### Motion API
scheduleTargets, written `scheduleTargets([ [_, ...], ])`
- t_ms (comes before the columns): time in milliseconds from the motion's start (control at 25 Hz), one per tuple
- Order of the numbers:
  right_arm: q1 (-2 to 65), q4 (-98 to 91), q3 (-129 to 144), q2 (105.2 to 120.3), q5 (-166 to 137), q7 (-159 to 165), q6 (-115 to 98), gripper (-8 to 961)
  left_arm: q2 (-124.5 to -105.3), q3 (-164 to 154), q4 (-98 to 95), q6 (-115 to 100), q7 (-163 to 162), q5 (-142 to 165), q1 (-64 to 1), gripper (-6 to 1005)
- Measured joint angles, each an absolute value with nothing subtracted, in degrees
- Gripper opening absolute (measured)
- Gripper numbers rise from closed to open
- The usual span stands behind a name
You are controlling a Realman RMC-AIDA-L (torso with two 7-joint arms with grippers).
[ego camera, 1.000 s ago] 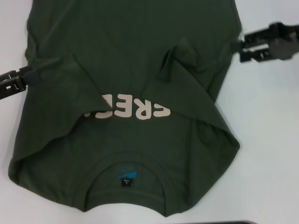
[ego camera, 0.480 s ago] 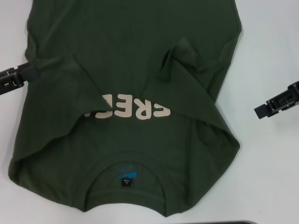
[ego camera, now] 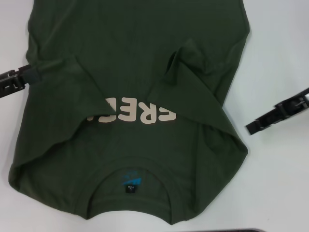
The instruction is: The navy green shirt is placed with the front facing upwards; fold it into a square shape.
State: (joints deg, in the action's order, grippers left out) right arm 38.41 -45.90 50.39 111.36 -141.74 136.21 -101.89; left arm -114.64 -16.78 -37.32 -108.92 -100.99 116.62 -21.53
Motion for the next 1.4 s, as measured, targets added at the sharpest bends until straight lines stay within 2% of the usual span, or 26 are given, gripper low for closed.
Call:
scheduleTargets([
  [80, 39.1, -45.94, 50.55, 112.58, -142.46, 136.08, -100.83, 565, -114.65, -16.79, -37.3, -108.92, -100.99, 116.62, -21.53, 838],
  [200, 40.02, -45.73, 50.89, 113.63, -144.27, 136.36, -99.39, 565, -114.68, -16.79, -37.23, -108.94, -100.98, 116.63, -21.47, 838],
  [680, 40.42, -45.39, 51.03, 115.83, -146.76, 136.48, -97.85, 565, -114.86, -16.79, -37.08, -108.87, -100.81, 116.63, -21.56, 838],
  [1400, 41.43, -43.85, 51.41, 116.42, -149.37, 138.27, -95.87, 565, -115.02, -16.79, -37.09, -108.72, -100.55, 116.63, -21.6, 839],
])
